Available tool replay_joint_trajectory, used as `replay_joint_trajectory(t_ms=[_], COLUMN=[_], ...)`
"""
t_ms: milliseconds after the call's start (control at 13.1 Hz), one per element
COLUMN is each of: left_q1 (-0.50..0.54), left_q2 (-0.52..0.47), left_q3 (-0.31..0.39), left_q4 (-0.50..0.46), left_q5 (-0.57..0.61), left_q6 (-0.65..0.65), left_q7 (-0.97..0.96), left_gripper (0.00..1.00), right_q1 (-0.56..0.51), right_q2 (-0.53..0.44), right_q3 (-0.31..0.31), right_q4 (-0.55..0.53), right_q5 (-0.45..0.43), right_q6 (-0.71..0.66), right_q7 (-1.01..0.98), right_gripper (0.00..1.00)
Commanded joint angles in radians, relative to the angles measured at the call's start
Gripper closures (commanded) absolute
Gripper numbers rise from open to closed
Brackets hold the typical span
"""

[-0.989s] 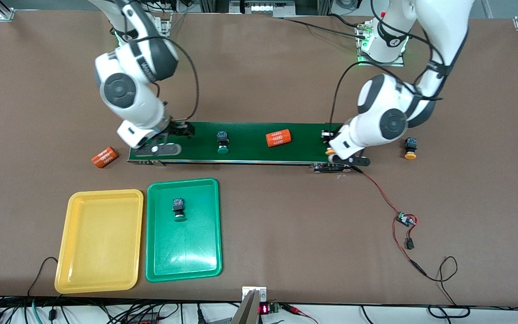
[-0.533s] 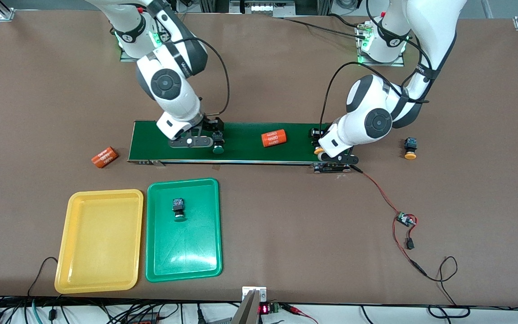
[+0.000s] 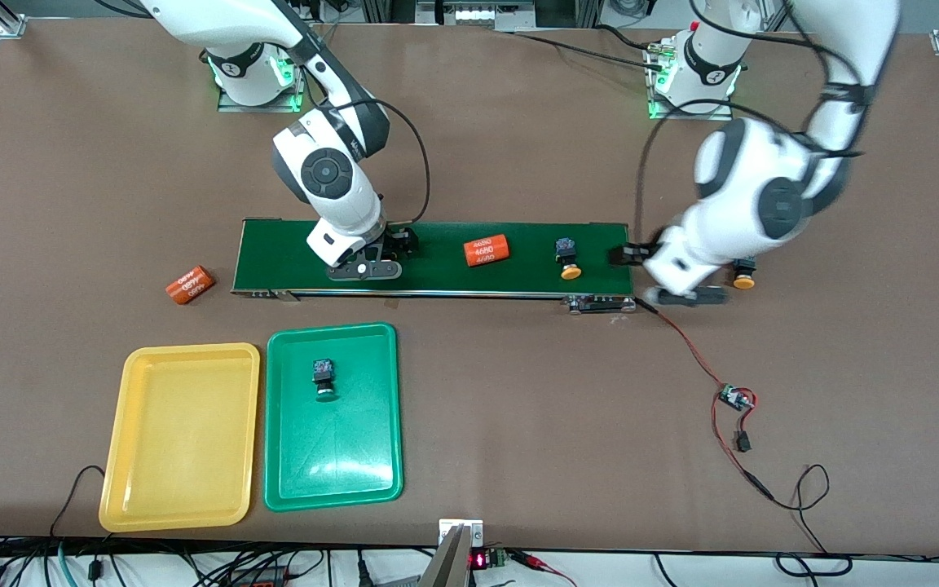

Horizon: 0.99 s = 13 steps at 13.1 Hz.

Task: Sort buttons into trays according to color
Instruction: 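Carry the green button over the green tray with the right gripper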

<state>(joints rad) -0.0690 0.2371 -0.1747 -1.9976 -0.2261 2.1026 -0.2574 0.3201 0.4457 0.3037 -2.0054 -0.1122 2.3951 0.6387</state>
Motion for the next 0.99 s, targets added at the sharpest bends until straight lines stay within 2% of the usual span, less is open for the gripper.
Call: replay_joint_trajectory(t_ms=[0,152,304,457,609,761,913], left_q1=[0.003,0.012,0.014,0.015,0.015,0.015,0.015], left_q2=[-0.005,-0.002,0.011,0.033,0.062,0.065,0.082], left_q3=[0.101,0.128,0.155,0.204,0.228,0.233,0.257], left_q4=[-0.018,-0.027,-0.067,-0.124,-0.182,-0.22,-0.257], left_q5=[0.155,0.317,0.384,0.384,0.384,0.384,0.384], left_q6=[-0.013,-0.013,-0.019,-0.029,-0.007,0.042,0.152], left_q7=[0.035,0.125,0.276,0.317,0.319,0.319,0.32], left_gripper=[0.0,0.0,0.0,0.0,0.0,0.0,0.0], right_q1=[-0.004,-0.009,-0.013,-0.033,-0.042,-0.044,-0.039], right_q2=[0.008,0.008,0.004,-0.005,-0.005,0.001,0.043], right_q3=[-0.006,-0.006,-0.018,-0.023,-0.029,-0.055,-0.09], right_q4=[0.005,0.007,0.013,0.051,0.143,0.209,0.288], right_q5=[-0.032,-0.032,-0.03,-0.026,-0.026,-0.027,-0.03], right_q6=[0.009,0.004,0.004,-0.035,-0.123,-0.131,-0.125], right_q7=[0.013,0.009,0.001,-0.007,-0.028,-0.083,-0.154], right_gripper=[0.49,0.82,0.95,0.98,0.98,0.98,0.98])
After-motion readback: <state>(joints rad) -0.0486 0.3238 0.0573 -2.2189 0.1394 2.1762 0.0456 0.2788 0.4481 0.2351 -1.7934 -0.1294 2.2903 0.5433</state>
